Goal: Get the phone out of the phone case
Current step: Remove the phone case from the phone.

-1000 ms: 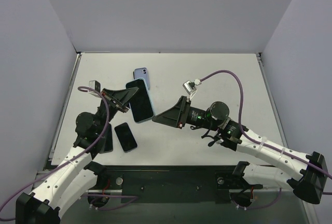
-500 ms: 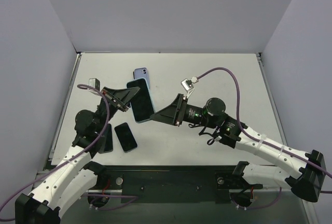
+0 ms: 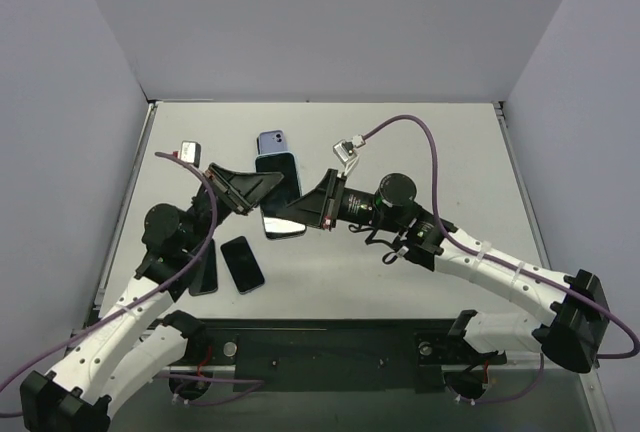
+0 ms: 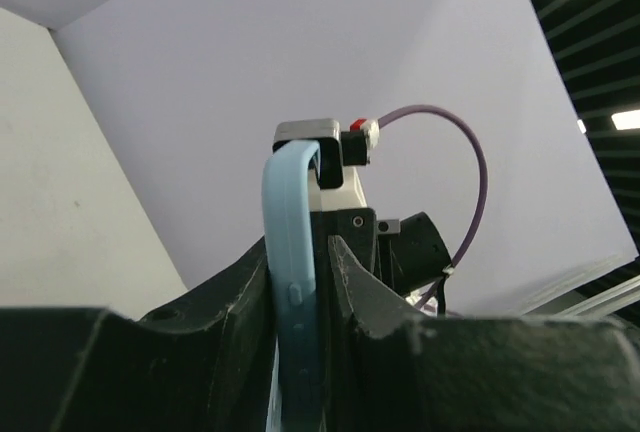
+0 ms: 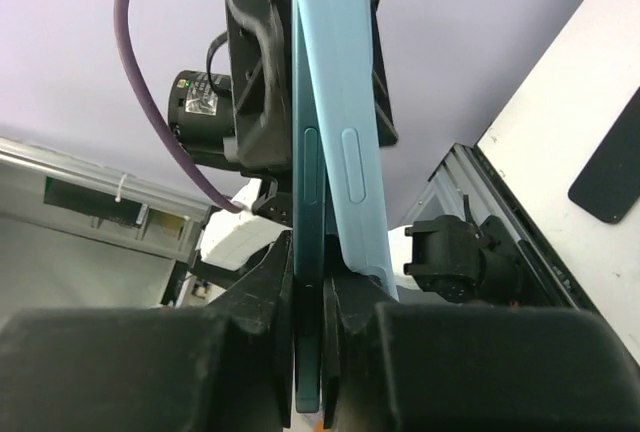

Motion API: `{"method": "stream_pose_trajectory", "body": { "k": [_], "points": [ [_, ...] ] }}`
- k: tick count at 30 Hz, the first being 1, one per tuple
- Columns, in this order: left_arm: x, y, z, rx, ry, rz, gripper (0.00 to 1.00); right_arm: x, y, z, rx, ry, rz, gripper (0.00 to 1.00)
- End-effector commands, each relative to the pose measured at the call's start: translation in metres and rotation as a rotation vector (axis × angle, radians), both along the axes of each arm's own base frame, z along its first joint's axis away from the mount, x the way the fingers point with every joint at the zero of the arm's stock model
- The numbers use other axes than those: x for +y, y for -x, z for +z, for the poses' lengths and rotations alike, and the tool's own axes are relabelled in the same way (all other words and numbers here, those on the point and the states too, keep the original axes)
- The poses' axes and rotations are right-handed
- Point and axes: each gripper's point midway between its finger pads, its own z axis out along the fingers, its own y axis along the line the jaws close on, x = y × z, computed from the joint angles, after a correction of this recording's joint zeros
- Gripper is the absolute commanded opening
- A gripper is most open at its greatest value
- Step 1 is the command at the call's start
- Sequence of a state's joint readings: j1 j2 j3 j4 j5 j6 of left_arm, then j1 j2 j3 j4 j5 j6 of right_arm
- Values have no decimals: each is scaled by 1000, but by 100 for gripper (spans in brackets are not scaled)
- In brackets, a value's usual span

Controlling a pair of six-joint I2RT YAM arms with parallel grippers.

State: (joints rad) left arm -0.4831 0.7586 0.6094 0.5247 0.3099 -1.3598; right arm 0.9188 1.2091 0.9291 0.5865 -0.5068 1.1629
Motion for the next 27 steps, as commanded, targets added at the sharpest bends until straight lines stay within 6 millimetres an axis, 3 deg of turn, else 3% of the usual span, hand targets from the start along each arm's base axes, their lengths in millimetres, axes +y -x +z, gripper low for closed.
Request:
{"method": "stream_pose_trajectory", "body": {
  "k": [1,5,8,13,19,27],
  "points": [
    [-13,45,14,-179,-117,-144,45,-23,-6,58,-73,-233,-38,0],
    [-7,56,4,-245,-163,-128,59,-48,1,73,-69,-308,-17,0],
    [-4,63,0,-273,-146,-130,60,-61,5,82,-55,-359,9,0],
    [-6,62,-1,-266,-116,-147,57,-65,13,93,-50,-423,58,0],
    [-13,59,3,-267,-124,-182,56,-63,11,90,-44,-422,57,0],
    [-15,43,-8,-204,-211,-132,29,-64,14,88,-51,-410,64,0]
  ]
}}
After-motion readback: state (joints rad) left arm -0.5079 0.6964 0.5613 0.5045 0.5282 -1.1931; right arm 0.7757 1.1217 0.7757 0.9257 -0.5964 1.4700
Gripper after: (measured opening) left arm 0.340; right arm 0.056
